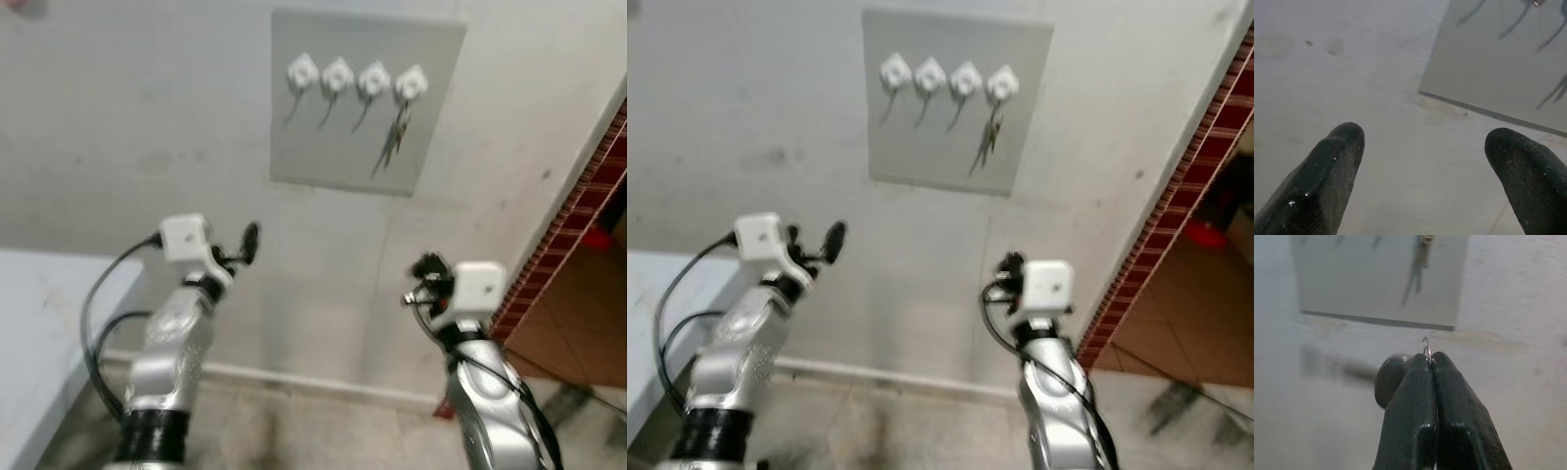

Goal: Hang keys on a hook

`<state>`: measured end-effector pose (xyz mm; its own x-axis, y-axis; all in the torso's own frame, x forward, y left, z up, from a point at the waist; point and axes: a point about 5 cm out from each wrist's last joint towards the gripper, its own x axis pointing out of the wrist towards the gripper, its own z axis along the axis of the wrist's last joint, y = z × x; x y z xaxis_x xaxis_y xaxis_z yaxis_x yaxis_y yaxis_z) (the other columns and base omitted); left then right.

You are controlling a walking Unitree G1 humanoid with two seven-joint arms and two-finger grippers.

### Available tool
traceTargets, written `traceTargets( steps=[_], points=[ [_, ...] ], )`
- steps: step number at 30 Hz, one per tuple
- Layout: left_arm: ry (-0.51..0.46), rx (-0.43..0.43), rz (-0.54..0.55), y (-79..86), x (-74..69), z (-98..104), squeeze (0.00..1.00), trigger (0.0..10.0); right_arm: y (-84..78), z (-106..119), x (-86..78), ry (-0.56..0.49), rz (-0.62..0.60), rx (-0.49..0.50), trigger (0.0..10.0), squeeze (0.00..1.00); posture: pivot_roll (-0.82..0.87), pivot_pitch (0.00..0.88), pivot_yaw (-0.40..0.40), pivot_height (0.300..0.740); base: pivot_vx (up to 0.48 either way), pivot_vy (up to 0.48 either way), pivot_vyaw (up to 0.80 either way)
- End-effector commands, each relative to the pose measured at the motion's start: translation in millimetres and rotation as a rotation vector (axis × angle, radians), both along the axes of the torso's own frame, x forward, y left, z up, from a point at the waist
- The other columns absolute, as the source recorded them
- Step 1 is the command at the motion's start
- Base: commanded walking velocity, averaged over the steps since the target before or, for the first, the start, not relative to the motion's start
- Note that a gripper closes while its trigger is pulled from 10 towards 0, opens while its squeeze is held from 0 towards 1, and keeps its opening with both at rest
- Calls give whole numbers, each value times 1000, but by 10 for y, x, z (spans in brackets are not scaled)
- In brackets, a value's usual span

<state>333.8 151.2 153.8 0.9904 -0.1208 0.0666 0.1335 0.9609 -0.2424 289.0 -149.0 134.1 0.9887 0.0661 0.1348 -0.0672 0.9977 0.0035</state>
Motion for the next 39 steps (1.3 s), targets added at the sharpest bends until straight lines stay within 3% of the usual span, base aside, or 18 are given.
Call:
traceTargets(
  steps=[1, 21, 30, 36, 39],
  points=[
    [-6, -6, -38, -122, 6, 32, 0, 10000, -115, 13, -10, -4, -43, -15, 10000, 0, -11, 0, -27, 740, 356, 0, 0],
    [10, -14, -25, -126, 4, 17, 0, 10000, -119, 5, -16, 3, -50, -20, 10000, 0, -11, 0, -28, 740, 336, 0, 0],
    [18, -15, 1, -133, 11, 8, 0, 10000, -129, -32, 1, 50, -64, -15, 10000, 0, -14, 0, -29, 740, 0, 0, 0],
    [-5, -4, -39, -203, 15, 65, 0, 10000, -169, -126, 61, 170, -105, -33, 10000, 0, -17, 0, -28, 740, 0, 0, 0],
    [-20, 20, -55, -223, 18, 95, 0, 10000, -164, -97, 84, 152, -73, -53, 10000, 0, -16, 0, -27, 740, 0, 0, 0]
  ],
)
